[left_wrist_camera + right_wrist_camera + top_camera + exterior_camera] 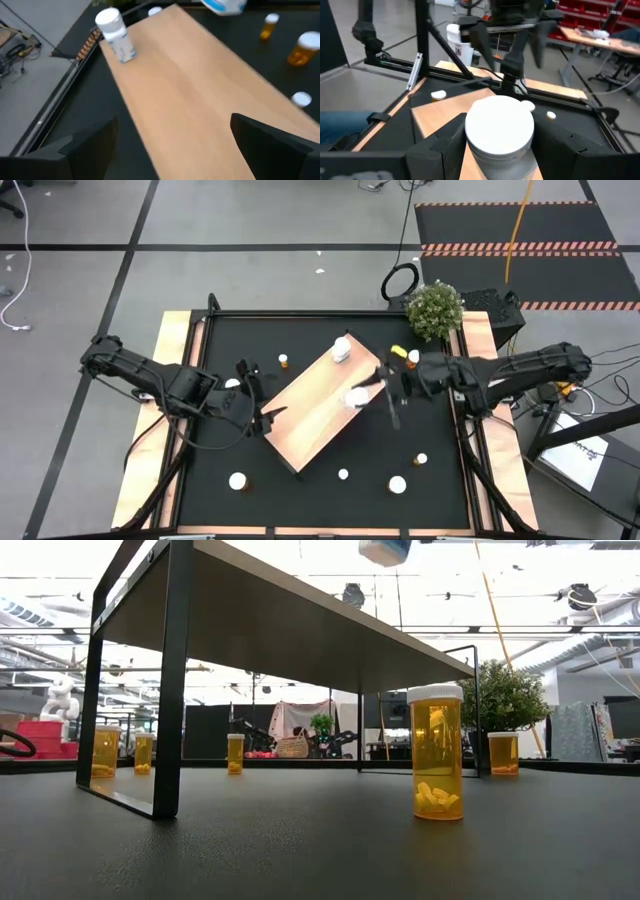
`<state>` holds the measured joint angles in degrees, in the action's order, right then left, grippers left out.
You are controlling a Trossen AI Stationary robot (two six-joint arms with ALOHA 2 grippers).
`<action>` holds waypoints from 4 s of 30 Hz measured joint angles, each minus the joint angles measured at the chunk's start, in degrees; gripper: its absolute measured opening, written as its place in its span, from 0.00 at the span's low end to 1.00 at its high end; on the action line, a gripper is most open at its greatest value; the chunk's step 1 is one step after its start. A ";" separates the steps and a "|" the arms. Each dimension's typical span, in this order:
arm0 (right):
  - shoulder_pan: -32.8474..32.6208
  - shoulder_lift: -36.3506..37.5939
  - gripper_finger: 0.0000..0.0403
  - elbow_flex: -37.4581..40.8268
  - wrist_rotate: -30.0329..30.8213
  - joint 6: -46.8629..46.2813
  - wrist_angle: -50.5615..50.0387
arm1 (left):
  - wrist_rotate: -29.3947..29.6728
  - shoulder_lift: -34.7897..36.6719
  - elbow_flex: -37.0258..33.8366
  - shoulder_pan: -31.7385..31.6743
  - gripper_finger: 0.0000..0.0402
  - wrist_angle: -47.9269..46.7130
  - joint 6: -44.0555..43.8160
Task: Pick and place medicine bottles onto shelf by color
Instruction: Put the white pill bottle on the shelf, then put the large orange pill bottle on the shelf
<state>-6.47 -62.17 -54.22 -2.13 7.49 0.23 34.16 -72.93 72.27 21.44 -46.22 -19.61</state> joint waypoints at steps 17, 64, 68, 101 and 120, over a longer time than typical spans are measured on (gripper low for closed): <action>24.94 -0.19 0.48 0.00 -24.85 0.75 -7.31 | -1.12 -0.01 -1.42 -6.29 0.95 -0.19 4.06; 30.89 -8.04 0.48 0.03 -35.46 8.22 -13.88 | -2.02 -0.01 -1.42 -11.09 0.95 1.17 5.48; 30.87 -8.02 0.48 0.02 -35.38 8.30 -13.94 | -2.73 -0.04 -1.40 -11.07 0.95 1.30 5.82; 32.40 -7.28 0.60 0.02 -35.15 8.42 -13.81 | -2.78 -0.04 -1.40 -11.09 0.95 1.52 6.40; 27.12 3.66 0.62 0.02 -14.52 2.15 -13.63 | -2.81 -0.04 -1.40 -11.09 0.95 1.49 6.35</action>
<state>20.66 -58.51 -54.19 -16.65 9.64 -13.40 31.35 -72.97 70.87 10.35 -44.74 -13.26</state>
